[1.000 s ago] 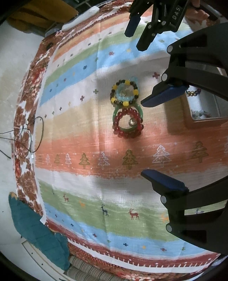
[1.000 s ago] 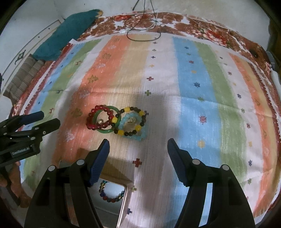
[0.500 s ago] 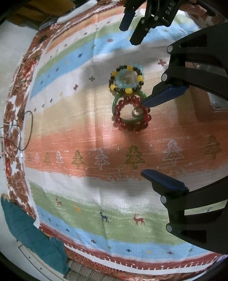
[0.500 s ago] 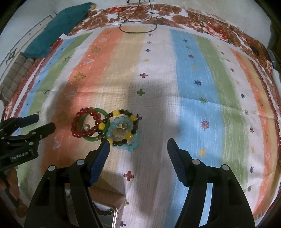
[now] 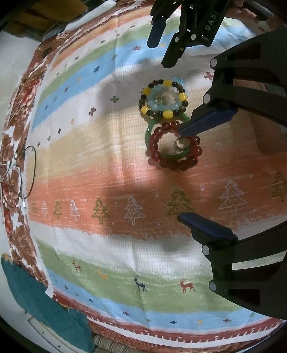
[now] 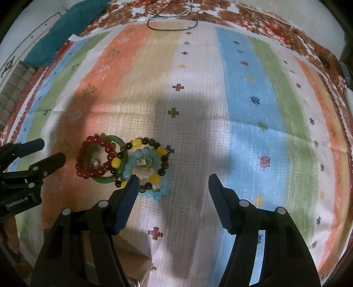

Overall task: Organize jewelry
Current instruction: 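Move both open tools back over the remaining bracelet pile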

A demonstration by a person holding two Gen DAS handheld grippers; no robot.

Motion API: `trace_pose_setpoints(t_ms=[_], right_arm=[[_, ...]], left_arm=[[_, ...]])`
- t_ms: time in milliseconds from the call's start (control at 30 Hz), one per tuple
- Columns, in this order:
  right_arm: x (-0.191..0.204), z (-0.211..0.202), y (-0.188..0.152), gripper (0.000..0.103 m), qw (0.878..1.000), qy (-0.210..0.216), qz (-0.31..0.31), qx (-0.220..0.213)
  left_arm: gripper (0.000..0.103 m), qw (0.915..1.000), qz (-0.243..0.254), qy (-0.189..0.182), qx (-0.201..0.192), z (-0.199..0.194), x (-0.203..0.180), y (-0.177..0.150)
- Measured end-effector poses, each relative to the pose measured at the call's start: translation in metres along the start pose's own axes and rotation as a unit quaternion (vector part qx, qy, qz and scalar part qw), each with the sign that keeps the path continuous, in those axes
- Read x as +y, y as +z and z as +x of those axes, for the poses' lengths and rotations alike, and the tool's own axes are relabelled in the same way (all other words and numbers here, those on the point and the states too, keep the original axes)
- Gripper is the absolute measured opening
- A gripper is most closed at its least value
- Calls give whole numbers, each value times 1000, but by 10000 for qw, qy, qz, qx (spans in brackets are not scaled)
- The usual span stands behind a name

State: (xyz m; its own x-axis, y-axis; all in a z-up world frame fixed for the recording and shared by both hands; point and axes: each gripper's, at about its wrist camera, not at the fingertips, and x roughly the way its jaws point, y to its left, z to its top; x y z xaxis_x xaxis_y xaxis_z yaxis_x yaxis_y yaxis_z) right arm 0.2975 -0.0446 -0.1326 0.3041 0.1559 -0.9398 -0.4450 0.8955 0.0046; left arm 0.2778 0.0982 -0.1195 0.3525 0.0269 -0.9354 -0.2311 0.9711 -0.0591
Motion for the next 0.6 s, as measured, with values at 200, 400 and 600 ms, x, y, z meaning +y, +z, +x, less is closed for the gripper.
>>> trace_pose_setpoints(t_ms=[200, 400, 600], right_arm=[[1, 8, 5, 61, 10000, 13, -11, 61], [2, 17, 10, 56, 9999, 19, -33, 139], [1, 27, 14, 50, 9998, 48, -10, 210]], left_arm=[[69, 9999, 39, -51, 97, 12, 2, 5], [67, 9996, 185, -94, 183, 23, -4, 8], [67, 9993, 253, -134, 246, 33, -6, 11]])
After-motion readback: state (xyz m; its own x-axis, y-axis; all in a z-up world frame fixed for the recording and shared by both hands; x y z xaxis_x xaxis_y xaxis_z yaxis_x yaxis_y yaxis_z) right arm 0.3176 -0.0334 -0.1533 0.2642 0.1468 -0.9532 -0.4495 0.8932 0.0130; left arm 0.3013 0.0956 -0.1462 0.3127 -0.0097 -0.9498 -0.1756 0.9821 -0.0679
